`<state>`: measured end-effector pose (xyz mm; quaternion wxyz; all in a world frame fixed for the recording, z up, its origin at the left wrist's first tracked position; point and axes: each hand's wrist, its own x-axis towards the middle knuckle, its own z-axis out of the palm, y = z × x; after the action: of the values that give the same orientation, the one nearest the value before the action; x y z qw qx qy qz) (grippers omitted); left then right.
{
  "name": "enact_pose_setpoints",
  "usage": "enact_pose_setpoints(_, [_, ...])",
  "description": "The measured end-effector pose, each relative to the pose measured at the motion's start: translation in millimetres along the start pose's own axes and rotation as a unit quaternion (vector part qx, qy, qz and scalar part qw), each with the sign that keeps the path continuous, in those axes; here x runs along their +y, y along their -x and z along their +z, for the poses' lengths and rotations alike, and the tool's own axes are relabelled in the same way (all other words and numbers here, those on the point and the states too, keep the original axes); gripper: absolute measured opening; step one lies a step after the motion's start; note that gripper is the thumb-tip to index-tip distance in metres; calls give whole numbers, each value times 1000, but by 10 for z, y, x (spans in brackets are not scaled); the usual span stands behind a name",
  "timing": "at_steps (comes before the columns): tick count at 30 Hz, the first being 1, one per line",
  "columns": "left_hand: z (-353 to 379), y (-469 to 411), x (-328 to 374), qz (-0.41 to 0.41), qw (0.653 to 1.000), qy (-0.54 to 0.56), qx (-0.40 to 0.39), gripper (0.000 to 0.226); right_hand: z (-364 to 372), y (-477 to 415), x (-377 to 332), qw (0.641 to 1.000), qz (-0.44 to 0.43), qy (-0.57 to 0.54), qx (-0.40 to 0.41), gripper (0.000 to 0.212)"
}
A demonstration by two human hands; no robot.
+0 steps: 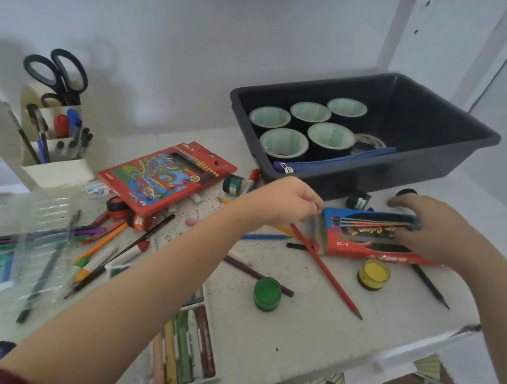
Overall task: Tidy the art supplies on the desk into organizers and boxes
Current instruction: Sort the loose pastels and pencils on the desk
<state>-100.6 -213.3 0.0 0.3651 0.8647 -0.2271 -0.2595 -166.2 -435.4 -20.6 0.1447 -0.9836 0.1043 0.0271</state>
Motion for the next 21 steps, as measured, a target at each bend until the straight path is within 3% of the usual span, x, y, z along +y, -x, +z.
enact_pose_setpoints(4, [-286,157,-205,6,999,19,29,30,27,31,-186,998,-47,-19,34,36])
enact_pose_setpoints(10, [-465,307,-516,32,992,-80,97,23,125,12,-567,988,-142,-5,51,28])
enact_pose_setpoints(21, [-402,540,-897,-9,969,-223,106,20,466,4,-1021,973,-223,54,18,28])
